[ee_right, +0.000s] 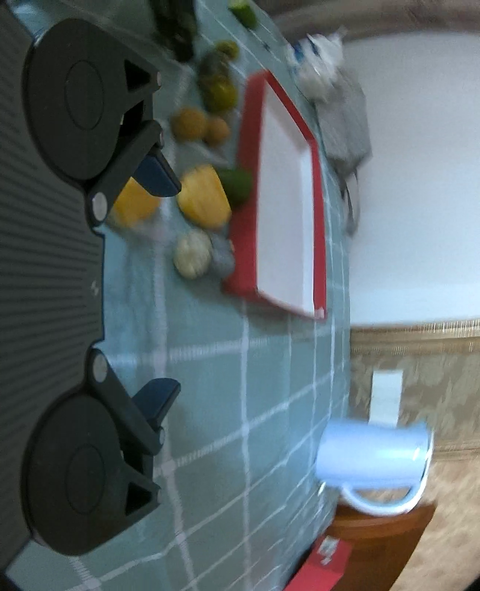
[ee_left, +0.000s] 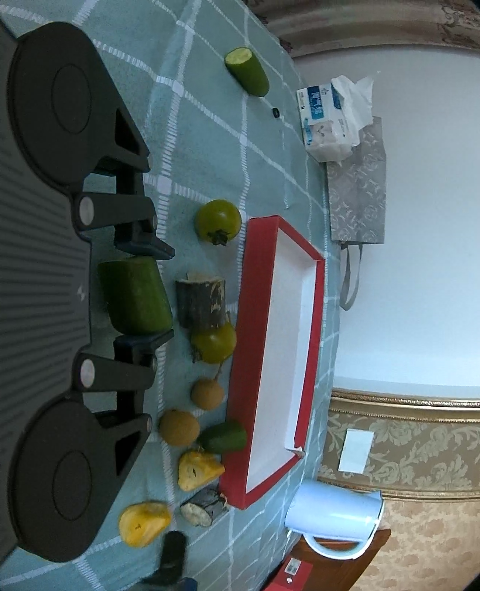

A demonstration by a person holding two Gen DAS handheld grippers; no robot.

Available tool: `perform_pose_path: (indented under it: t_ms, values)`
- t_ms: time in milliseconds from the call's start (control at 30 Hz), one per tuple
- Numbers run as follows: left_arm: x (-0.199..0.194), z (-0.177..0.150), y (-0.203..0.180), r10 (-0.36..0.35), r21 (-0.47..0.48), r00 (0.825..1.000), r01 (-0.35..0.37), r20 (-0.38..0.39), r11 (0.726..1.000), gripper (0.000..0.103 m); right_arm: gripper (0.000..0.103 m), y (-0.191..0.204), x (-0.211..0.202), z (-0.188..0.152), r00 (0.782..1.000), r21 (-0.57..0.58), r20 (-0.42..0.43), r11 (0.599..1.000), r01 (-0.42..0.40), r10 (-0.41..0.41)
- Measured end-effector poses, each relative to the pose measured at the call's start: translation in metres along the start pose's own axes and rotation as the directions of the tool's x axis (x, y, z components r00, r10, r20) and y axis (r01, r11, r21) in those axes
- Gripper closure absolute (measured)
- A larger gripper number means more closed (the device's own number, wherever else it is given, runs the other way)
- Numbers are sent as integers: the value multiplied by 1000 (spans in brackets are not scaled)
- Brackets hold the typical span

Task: Organize fruits
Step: 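Lift the cucumber with the left gripper while the right gripper grasps a yellow fruit chunk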

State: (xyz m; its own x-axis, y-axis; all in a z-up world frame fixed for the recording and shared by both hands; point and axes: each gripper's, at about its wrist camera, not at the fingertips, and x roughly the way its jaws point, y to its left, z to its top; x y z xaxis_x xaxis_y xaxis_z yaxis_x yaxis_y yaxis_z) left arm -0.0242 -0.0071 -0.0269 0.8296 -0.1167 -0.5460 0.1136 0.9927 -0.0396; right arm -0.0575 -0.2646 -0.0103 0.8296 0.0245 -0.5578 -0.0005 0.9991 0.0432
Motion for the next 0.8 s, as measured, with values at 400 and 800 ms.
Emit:
perform_pose_path:
  t_ms: [400, 800]
  values:
    - [15, 7, 1, -3, -14, 1000, 3, -17, 1000, 64, 19, 33, 15, -3, 997, -75, -65, 996, -57, 52]
    - [16, 6, 1, -9, -5, 1000, 9, -15, 1000, 64, 61, 51, 11, -11, 995, -155, -48, 983, -98, 92]
